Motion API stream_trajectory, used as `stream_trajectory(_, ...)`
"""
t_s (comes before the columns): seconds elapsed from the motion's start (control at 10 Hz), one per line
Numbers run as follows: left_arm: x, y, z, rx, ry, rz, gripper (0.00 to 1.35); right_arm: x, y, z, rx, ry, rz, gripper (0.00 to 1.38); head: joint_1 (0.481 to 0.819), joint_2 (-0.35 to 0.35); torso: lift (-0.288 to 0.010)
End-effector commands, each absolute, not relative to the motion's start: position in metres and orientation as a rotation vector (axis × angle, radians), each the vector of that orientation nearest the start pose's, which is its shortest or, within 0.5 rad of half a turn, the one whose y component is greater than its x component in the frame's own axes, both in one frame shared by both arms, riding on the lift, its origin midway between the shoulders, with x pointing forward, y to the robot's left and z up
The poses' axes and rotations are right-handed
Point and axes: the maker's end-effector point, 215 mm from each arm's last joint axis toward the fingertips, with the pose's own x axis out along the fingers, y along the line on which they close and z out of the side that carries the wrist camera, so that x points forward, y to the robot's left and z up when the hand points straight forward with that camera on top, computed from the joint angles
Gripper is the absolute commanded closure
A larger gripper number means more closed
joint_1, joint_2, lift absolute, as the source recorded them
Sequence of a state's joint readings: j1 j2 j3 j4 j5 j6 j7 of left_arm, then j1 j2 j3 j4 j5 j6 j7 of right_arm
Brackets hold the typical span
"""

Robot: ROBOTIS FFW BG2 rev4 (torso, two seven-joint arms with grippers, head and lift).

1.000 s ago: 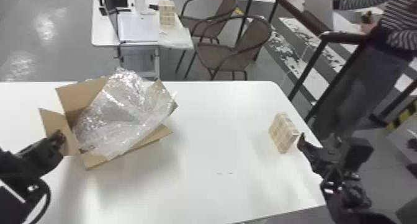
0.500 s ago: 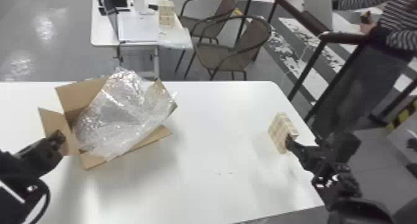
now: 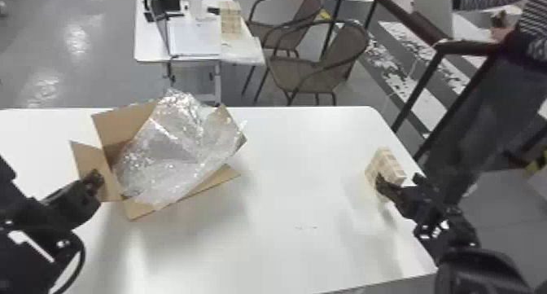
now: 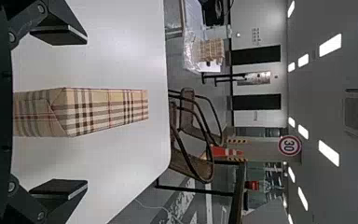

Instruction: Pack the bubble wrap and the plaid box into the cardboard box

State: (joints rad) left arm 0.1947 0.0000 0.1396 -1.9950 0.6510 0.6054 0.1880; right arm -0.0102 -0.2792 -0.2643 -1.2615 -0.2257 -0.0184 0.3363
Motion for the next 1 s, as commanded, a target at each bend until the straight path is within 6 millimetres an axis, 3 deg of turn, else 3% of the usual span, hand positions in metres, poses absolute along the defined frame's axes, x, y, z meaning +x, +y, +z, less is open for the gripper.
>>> stream_trajectory(0.0, 0.519, 0.237, -0.385, -0.563, 0.375, 0.052, 1.22, 0.568, -0.438, -0.441, 0.003, 0.217, 0.027, 0.21, 0.695, -0.202, -0.100)
stream_trajectory(0.1, 0.519, 0.237, -0.385, -0.565, 0.375, 0.052, 1.22, 0.571, -0.434, -0.444, 0.005, 0.227, 0.040, 0.40, 0.695, -0.199, -0.100)
stream_trajectory(0.2, 0.519, 0.236, -0.385, -0.565, 0.375, 0.050, 1.22, 0.572, -0.430, -0.445, 0.001, 0.232, 0.044, 0.90, 0.695, -0.197, -0.100)
stream_trajectory(0.5, 0.518, 0.237, -0.385, -0.566, 0.373, 0.050, 1.22, 0.568, -0.431, -0.447, 0.008, 0.240, 0.014, 1.21, 0.695, -0.192, -0.100)
stream_trajectory(0.7, 0.519, 0.237, -0.384, -0.566, 0.372, 0.050, 1.22, 0.564, -0.429, -0.443, 0.038, 0.229, -0.010, 1.21, 0.695, -0.195, -0.100)
stream_trajectory(0.9, 0.519, 0.237, -0.384, -0.564, 0.372, 0.050, 1.22, 0.568, -0.417, -0.424, 0.081, 0.226, -0.021, 1.21, 0.695, -0.194, -0.100)
